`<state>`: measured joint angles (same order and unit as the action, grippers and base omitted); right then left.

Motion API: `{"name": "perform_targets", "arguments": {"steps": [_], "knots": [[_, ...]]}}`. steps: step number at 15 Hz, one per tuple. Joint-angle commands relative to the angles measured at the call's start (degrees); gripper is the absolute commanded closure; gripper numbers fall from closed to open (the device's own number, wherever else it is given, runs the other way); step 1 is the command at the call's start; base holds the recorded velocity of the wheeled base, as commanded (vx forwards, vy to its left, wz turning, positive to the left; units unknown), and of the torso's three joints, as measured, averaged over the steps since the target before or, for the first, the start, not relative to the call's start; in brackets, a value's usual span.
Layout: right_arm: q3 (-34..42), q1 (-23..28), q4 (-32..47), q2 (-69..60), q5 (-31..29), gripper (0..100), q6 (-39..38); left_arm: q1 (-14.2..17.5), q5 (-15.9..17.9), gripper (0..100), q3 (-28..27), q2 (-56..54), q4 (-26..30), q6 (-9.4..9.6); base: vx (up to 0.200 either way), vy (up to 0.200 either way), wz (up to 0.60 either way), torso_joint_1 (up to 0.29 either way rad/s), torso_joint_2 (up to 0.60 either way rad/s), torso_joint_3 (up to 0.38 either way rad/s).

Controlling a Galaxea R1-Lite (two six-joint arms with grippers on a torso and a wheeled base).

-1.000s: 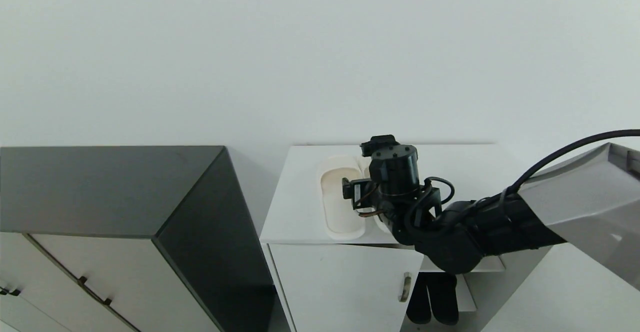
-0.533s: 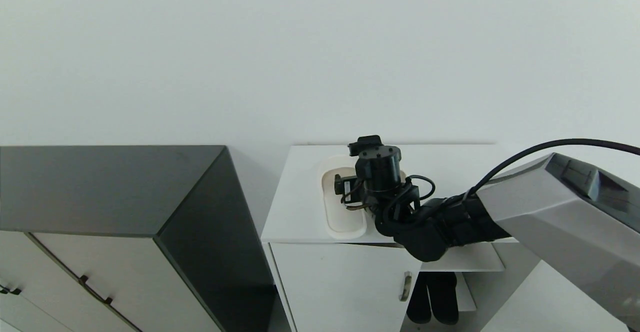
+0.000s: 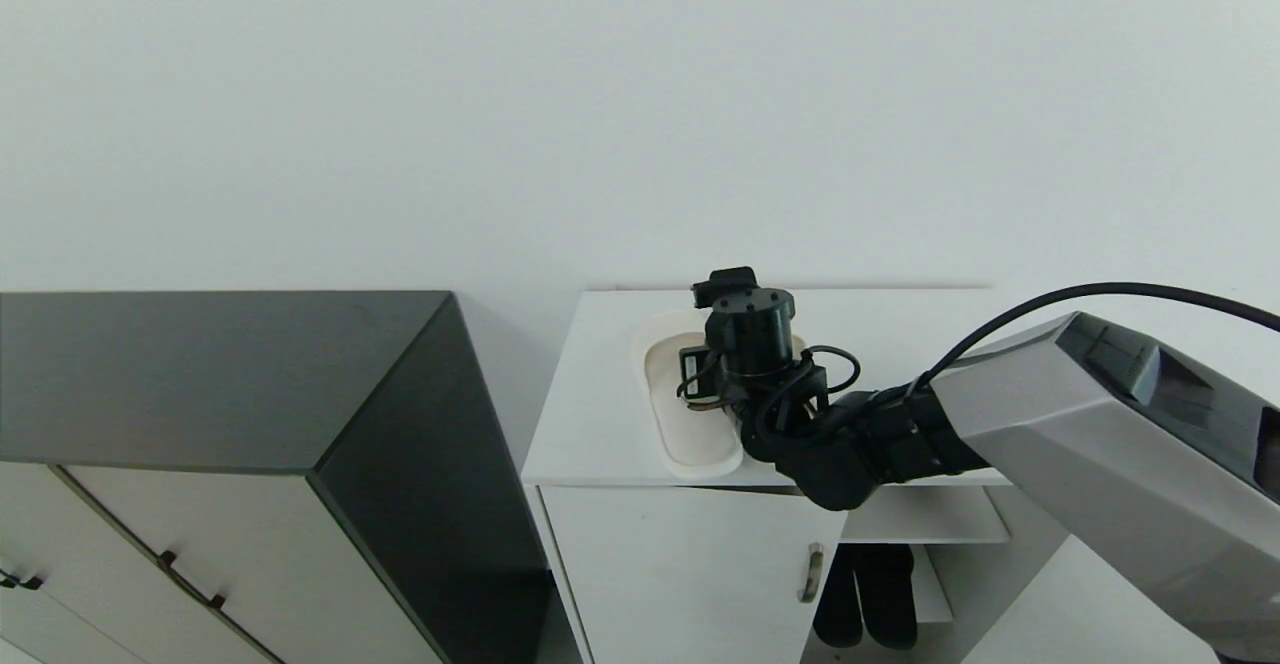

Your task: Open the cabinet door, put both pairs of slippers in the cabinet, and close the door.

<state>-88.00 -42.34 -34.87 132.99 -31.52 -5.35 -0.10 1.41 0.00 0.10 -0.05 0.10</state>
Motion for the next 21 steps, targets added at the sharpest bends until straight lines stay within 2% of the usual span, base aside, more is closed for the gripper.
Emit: {"name": "perform_targets", "arguments": {"steps": [1,5,13,18,21], "knots": [[0.38,-0.29,-0.03,-2.21,-0.12,100,-0.01,0.01,-0.01,100,0.00,-0.01,-0.04,-0.01,0.000,0.000,0.00,0.000,0.00,0.000],[6.35,-1.70,-0.20,-8.97,-0.12,100,0.25,0.01,-0.01,100,0.00,-0.01,-0.04,-0.01,0.000,0.000,0.00,0.000,0.00,0.000],[42.74,-4.51,-6.62,-34.64,0.85,100,-0.36,0.01,-0.01,100,0.00,-0.01,-0.04,-0.01,0.000,0.000,0.00,0.000,0.00,0.000],[48.01,-6.71,-6.27,-41.32,6.48,100,-0.19,0.01,-0.01,100,0.00,-0.01,-0.04,-0.01,0.000,0.000,0.00,0.000,0.00,0.000],[48.37,-6.27,-6.36,-40.26,6.83,100,-0.10,0.01,-0.01,100,0.00,-0.01,-0.04,-0.01,0.000,0.000,0.00,0.000,0.00,0.000]]}}
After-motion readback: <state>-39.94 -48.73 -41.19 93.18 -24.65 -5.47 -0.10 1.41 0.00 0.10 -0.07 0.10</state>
